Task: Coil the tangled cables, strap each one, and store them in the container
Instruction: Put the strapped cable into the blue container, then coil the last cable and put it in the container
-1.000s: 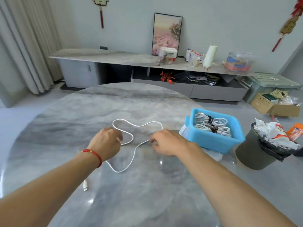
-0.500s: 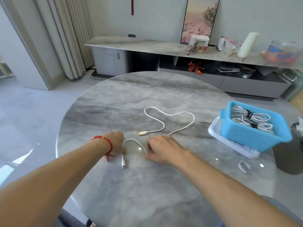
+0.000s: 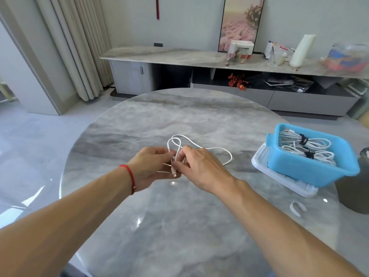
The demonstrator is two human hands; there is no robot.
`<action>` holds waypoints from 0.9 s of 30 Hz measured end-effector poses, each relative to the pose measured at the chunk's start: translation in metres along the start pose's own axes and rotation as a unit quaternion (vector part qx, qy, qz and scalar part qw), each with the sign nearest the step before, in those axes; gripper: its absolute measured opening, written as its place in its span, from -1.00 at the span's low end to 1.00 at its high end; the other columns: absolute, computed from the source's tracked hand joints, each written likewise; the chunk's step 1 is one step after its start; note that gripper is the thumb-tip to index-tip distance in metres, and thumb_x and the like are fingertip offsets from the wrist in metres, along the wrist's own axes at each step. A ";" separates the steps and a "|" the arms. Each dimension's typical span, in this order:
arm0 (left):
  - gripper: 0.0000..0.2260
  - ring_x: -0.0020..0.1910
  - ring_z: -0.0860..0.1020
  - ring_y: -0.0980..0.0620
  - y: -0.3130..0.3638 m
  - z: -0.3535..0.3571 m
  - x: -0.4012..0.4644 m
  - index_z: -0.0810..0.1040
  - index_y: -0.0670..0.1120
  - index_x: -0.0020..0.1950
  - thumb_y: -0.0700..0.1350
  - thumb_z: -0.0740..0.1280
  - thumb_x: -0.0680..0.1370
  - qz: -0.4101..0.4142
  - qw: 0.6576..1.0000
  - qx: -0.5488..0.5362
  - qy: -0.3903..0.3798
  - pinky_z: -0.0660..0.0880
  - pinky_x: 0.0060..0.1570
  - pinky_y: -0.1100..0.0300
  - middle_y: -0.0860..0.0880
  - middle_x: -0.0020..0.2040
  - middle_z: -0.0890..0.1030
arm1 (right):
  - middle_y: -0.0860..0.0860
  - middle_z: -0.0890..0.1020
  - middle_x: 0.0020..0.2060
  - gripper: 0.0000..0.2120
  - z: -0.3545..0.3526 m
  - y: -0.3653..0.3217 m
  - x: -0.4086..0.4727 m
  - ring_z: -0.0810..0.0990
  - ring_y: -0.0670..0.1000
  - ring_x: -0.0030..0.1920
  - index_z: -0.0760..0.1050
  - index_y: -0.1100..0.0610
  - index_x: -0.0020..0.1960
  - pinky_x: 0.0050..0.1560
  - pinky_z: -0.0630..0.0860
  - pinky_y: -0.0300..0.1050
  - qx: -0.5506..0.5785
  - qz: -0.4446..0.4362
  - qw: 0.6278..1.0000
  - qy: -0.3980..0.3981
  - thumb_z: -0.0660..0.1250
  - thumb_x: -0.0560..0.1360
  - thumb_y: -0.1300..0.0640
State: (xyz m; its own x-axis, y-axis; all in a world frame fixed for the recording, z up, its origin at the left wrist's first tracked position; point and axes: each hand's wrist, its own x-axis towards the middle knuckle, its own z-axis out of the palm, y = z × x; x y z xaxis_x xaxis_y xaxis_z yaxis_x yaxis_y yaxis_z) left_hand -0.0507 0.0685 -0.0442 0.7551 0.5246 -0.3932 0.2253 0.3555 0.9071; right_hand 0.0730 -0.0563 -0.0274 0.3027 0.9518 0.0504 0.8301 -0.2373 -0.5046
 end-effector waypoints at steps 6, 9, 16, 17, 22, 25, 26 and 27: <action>-0.77 -0.14 0.68 -0.12 0.000 0.008 0.000 0.64 -0.34 0.02 -0.19 0.29 0.64 -0.014 0.998 -0.036 -0.048 0.64 -0.10 0.09 -0.22 -0.08 0.69 | -0.04 0.64 -0.06 -0.82 -0.009 0.007 -0.002 0.59 0.07 0.00 0.52 0.10 0.05 0.03 0.51 0.06 -0.018 -0.046 0.997 -0.056 0.35 0.62 -0.01; -0.78 -0.08 0.67 -0.16 0.005 0.005 -0.001 0.58 -0.38 0.09 -0.22 0.25 0.65 -0.009 1.000 -0.018 -0.006 0.66 -0.12 0.05 -0.28 -0.03 0.67 | -0.13 0.57 -0.04 -0.80 -0.014 0.010 -0.005 0.52 -0.06 -0.05 0.50 0.07 0.14 0.00 0.47 -0.08 -0.007 -0.078 0.993 -0.090 0.38 0.59 0.01; -0.83 -0.35 0.55 -0.02 0.031 -0.002 -0.003 0.46 -0.20 -0.05 -0.21 0.16 0.70 0.089 0.986 -0.129 0.053 0.67 -0.10 0.00 -0.07 -0.33 0.45 | -0.05 0.61 -0.12 -0.88 -0.041 0.027 -0.003 0.54 -0.01 -0.11 0.50 -0.01 0.02 -0.13 0.42 -0.10 -0.016 -0.011 0.995 -0.094 0.31 0.65 -0.04; -0.83 -0.40 0.47 0.01 0.032 -0.002 -0.003 0.46 -0.19 -0.05 -0.21 0.16 0.70 0.101 0.987 -0.116 0.053 0.65 -0.15 0.06 -0.06 -0.33 0.42 | -0.05 0.59 -0.15 -0.84 -0.044 0.029 -0.004 0.54 0.00 -0.12 0.49 -0.02 -0.07 -0.16 0.41 -0.11 -0.029 -0.011 0.995 -0.094 0.30 0.66 -0.04; -0.82 -0.47 0.32 0.07 0.021 0.009 -0.005 0.48 -0.21 -0.09 -0.23 0.19 0.69 0.140 0.977 0.147 0.058 0.42 -0.40 0.19 -0.08 -0.32 0.40 | -0.14 0.51 -0.17 -0.84 -0.051 0.026 -0.006 0.46 -0.09 -0.09 0.54 -0.04 -0.12 -0.07 0.41 -0.17 -0.027 -0.043 0.997 -0.055 0.37 0.63 -0.02; -0.81 -0.36 0.35 0.01 0.013 0.020 -0.007 0.50 -0.17 -0.12 -0.22 0.20 0.67 0.111 0.959 0.259 0.017 0.38 -0.34 0.15 -0.10 -0.27 0.49 | -0.15 0.62 -0.17 -0.86 -0.046 0.021 -0.008 0.53 -0.08 -0.03 0.65 -0.02 -0.05 -0.01 0.51 0.00 -0.032 -0.043 0.998 0.035 0.48 0.53 -0.08; -0.81 -0.35 0.35 0.00 0.012 0.024 -0.007 0.49 -0.16 -0.12 -0.21 0.19 0.67 0.099 0.955 0.279 0.005 0.37 -0.33 0.14 -0.09 -0.26 0.52 | -0.16 0.63 -0.19 -0.83 -0.044 0.020 -0.009 0.53 -0.09 -0.03 0.65 -0.04 -0.05 -0.03 0.50 -0.02 -0.032 -0.038 0.997 0.062 0.51 0.50 -0.11; -0.81 -0.36 0.35 0.00 0.010 0.027 -0.008 0.48 -0.16 -0.12 -0.20 0.18 0.67 0.087 0.954 0.287 -0.006 0.35 -0.34 0.15 -0.09 -0.26 0.55 | -0.17 0.63 -0.22 -0.80 -0.043 0.019 -0.010 0.53 -0.09 -0.04 0.63 -0.04 -0.06 -0.07 0.49 -0.04 -0.029 -0.031 0.996 0.083 0.53 0.46 -0.14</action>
State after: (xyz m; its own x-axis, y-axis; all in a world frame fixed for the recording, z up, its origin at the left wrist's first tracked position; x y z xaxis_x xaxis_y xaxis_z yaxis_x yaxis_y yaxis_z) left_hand -0.0375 0.0470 -0.0277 0.8178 0.5275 -0.2302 0.3932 -0.2200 0.8927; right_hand 0.1061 -0.0782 -0.0004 0.3198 0.9208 0.2234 0.8738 -0.1954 -0.4453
